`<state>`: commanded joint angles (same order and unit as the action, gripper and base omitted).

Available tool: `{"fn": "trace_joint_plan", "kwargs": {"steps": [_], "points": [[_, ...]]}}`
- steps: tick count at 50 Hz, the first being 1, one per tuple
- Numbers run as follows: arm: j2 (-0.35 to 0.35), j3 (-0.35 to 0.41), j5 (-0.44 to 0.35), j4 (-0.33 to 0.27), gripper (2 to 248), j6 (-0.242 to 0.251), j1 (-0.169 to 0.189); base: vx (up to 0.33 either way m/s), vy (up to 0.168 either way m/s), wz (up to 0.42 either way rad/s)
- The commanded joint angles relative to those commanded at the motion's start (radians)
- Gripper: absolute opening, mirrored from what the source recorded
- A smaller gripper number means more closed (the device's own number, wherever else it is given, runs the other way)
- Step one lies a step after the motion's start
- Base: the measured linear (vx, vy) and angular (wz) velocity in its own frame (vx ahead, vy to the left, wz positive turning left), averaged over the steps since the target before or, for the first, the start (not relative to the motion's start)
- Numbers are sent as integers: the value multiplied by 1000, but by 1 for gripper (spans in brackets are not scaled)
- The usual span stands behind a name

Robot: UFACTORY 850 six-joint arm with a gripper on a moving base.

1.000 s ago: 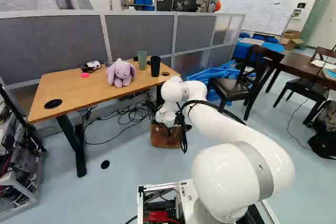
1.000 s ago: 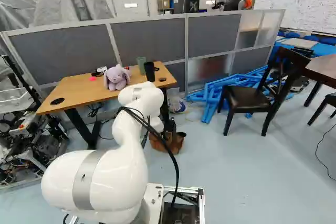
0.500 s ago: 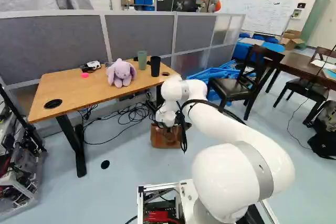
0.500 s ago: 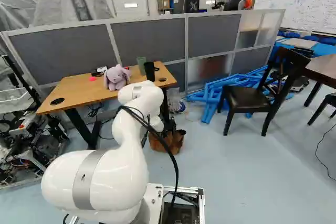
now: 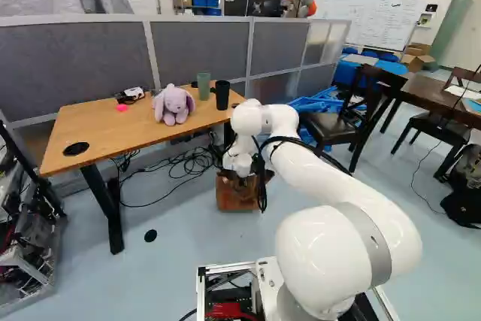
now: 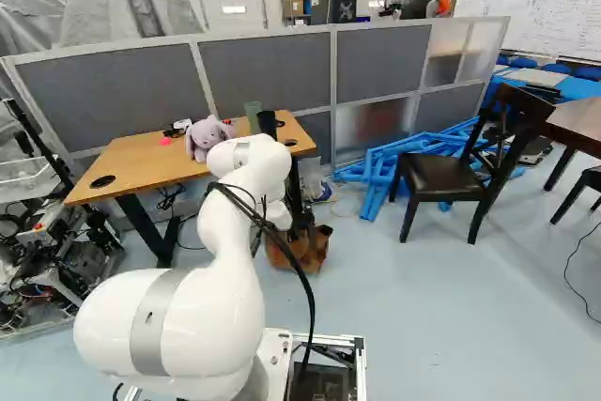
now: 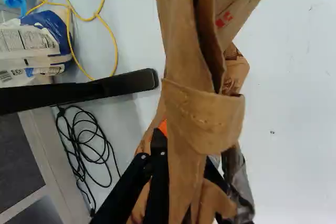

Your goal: Pick up the bag on the ground and place it on the table

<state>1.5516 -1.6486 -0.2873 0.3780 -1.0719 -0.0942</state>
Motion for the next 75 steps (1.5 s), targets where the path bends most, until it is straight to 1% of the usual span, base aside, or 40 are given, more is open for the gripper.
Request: {"fn": "trace_joint_plan", "kwargs": {"steps": [75], "points": [[-274, 246, 0, 0, 21, 0, 0, 0, 0, 0]]}}
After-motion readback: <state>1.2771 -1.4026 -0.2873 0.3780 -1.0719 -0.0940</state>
